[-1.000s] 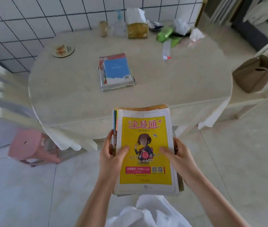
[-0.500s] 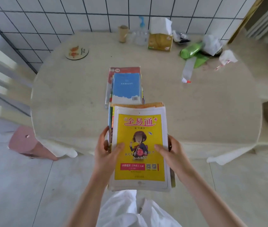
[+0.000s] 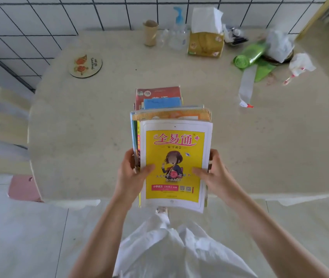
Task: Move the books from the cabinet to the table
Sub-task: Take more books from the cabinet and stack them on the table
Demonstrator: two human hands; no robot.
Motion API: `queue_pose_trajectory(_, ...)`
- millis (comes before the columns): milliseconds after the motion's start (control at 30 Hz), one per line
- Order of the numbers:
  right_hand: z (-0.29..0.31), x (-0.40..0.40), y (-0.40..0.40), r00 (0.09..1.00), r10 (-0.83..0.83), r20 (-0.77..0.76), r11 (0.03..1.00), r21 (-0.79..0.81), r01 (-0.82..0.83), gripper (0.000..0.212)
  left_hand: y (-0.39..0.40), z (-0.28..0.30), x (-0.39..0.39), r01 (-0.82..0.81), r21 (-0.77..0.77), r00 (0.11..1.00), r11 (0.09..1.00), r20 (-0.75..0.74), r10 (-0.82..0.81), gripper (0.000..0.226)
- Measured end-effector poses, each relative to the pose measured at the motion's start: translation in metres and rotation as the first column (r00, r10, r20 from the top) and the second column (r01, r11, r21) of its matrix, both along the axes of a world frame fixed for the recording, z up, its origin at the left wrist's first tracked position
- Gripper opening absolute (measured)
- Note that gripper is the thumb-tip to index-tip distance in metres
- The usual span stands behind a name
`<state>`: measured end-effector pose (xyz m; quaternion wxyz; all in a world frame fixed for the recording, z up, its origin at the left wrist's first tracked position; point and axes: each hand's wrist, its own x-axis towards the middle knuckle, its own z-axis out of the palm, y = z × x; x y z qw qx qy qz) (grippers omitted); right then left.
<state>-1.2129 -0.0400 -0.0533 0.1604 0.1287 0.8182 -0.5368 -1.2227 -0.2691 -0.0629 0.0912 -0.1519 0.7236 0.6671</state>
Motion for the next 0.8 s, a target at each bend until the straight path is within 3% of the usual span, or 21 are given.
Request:
queue_pose_trajectory(367,-0.017,-0.027,0.010,0.992,0.063,-0.105,0.998,-0.016,-0.065,0.071,-0.011,-0.024,-0.026,0.048,-0.088,0.998,0.995,-0.032,-0.051,0.060)
queue_pose_trajectory(500,-0.023,-0.030,0.010,0.987,0.106,-0.124,0.992,0.079,-0.097,0.048,-0.008,-0.024,-0.019,0.036,-0.297,0.990,0.954,-0.121,-0.075,0.044)
queue_pose_trajectory(600,-0.029,-0.031,0.017,0.982,0.154,-0.110,0.983,0.115,-0.141,0.064,-0.006,-0.031,-0.011,0.036,-0.438,0.973,0.898,-0.188,-0.131,0.037)
queue_pose_trajectory(633,-0.031,-0.030,0.022,0.983,0.153,-0.101,0.984,0.107,-0.143,0.069,-0.005,-0.035,-0.007,0.028,-0.439,0.971,0.898,-0.202,-0.129,0.036)
queue_pose_trajectory(700,-0.024,-0.030,0.026,0.974,0.157,-0.165,0.984,0.112,-0.140,0.058,-0.002,-0.036,-0.004,0.021,-0.409,0.961,0.912,-0.242,-0.130,0.034)
queue_pose_trajectory(800,-0.022,-0.040,0.035,0.944,0.251,-0.216,0.966,0.123,-0.229,0.061,-0.004,-0.038,-0.006,0.055,-0.245,0.955,0.968,-0.271,-0.123,0.037)
